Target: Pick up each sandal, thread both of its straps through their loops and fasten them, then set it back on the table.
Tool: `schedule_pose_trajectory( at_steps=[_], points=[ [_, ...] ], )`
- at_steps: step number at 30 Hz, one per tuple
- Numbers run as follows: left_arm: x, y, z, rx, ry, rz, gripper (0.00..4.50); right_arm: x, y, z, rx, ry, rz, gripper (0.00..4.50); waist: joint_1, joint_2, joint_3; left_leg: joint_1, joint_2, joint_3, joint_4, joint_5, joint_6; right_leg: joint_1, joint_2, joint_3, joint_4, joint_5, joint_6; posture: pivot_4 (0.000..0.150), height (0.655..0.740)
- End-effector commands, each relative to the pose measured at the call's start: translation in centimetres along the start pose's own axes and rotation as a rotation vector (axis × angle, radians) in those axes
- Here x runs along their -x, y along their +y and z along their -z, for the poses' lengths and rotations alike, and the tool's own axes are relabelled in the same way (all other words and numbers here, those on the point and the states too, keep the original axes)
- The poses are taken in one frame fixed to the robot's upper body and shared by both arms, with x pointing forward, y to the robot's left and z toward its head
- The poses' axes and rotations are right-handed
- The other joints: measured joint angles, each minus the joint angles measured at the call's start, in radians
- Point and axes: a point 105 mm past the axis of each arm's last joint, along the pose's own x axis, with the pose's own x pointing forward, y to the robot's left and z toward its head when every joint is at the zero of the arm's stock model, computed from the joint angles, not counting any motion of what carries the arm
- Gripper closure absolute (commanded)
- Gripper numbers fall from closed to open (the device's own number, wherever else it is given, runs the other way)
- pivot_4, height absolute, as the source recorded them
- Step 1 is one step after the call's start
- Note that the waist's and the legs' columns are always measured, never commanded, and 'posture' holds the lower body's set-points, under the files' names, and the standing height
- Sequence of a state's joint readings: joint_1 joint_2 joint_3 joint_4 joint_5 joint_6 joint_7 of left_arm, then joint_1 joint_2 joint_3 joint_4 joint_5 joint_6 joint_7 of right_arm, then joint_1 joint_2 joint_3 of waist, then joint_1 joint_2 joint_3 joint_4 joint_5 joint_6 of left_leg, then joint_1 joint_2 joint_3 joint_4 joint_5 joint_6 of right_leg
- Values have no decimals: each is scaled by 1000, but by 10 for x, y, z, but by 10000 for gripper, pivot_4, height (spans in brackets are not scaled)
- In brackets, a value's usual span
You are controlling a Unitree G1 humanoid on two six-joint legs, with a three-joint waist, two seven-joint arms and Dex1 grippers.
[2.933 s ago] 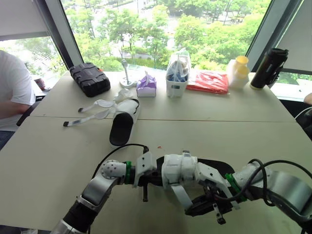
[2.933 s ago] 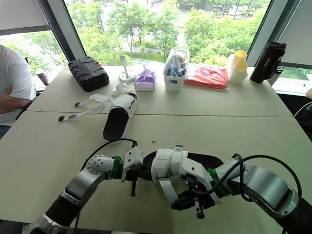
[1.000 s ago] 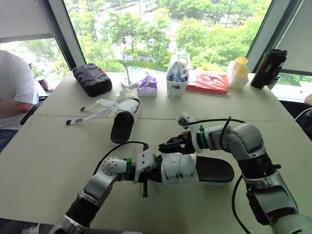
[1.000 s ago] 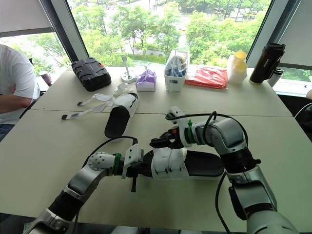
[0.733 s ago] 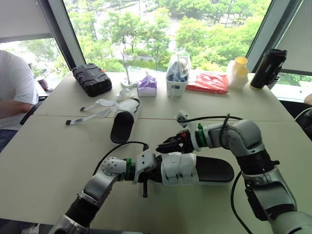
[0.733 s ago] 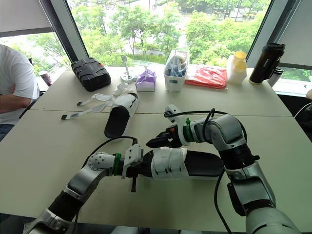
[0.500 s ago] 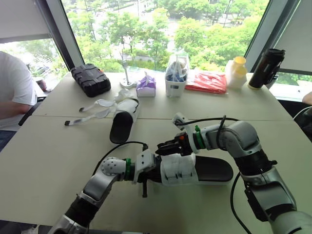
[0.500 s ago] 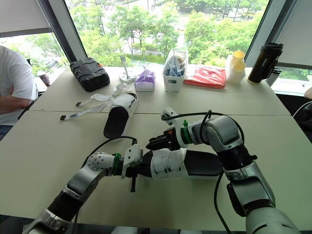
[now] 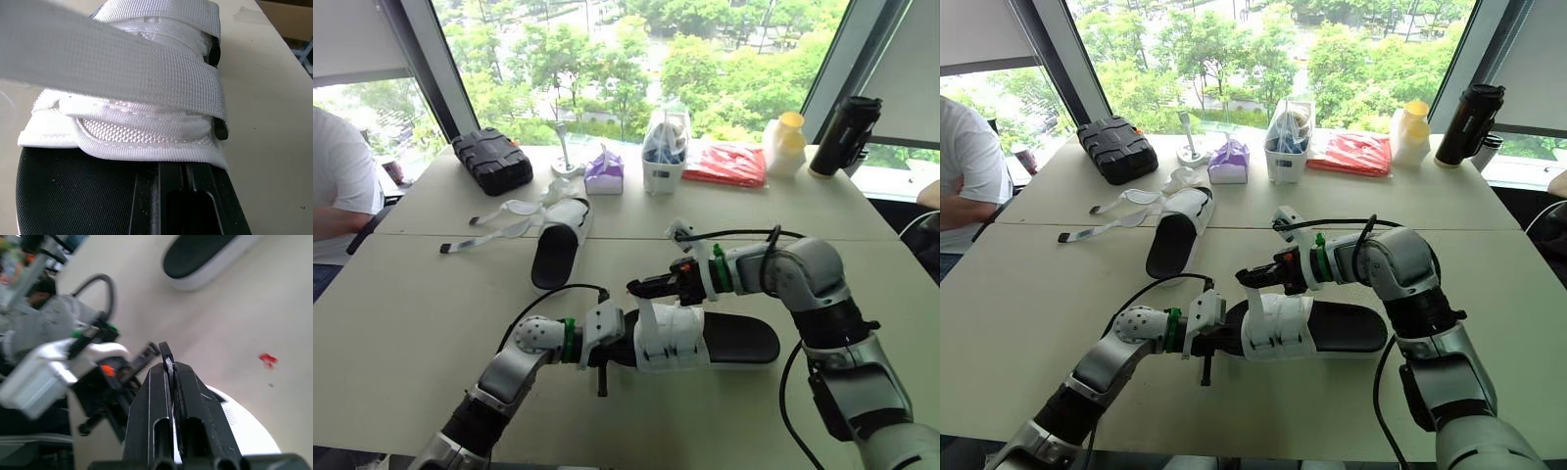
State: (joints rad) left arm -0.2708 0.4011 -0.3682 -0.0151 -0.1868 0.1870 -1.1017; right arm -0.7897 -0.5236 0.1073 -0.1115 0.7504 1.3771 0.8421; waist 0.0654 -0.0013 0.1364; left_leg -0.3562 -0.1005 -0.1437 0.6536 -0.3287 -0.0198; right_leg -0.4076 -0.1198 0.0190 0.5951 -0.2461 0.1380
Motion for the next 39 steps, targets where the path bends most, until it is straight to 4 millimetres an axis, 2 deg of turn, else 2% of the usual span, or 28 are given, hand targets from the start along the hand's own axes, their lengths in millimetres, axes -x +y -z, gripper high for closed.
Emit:
schedule_pose_trajectory(
  at_steps=[1, 7, 11, 17, 23, 30, 37, 39],
  points=[
    [-9, -28, 51, 135, 170, 89, 45000, 24, 25, -35, 133, -135, -39, 44716, -3, 0, 0, 0, 0, 0, 0, 0, 0, 0, 0, 0, 0, 0, 0, 1500, 7400],
    [-9, -32, 54, 118, 193, 130, 45000, 32, 34, -49, 179, -207, -50, 44716, -6, 4, 4, -1, 1, 0, 0, -2, 3, 0, 1, 0, 3, 0, 0, 1500, 7400],
    [-9, -33, 55, 117, 194, 135, 45000, 26, 15, -53, 158, -226, 22, 44716, -13, 5, 5, -2, 1, 1, -1, 1, -1, -1, 1, 1, 3, 0, 0, 1500, 7400],
    [-9, -35, 55, 114, 197, 144, 45000, 18, -10, -49, 137, -203, 86, 44716, -25, 5, 5, -1, 1, 1, 0, 1, -1, 0, 1, 1, 3, 0, 0, 1500, 7400],
    [-7, -35, 56, 116, 199, 136, 45000, 13, -35, -34, 112, -143, 149, 44716, -27, 5, 5, 0, 1, 1, 0, 1, -1, 0, 1, 1, 4, 0, 0, 1500, 7400],
    [-7, -36, 56, 114, 198, 129, 45000, 0, -68, -3, 90, -24, 249, 44716, -29, 5, 5, 1, 2, 1, 0, 1, -2, 0, 1, 1, 4, 0, 0, 1500, 7400],
    [-6, -34, 56, 111, 196, 112, 45000, -8, -83, 23, 156, 117, 311, 44716, -32, 4, 2, 7, 3, 1, 0, 0, 1, 2, 3, 1, 5, 1, -1, 1500, 7400],
    [-5, -33, 56, 113, 195, 106, 45000, -11, -84, 26, 223, 141, 321, 38571, -33, 3, 1, 9, 3, 1, 0, 0, 1, 4, 3, 1, 5, 1, -1, 1500, 7400]
  ],
)
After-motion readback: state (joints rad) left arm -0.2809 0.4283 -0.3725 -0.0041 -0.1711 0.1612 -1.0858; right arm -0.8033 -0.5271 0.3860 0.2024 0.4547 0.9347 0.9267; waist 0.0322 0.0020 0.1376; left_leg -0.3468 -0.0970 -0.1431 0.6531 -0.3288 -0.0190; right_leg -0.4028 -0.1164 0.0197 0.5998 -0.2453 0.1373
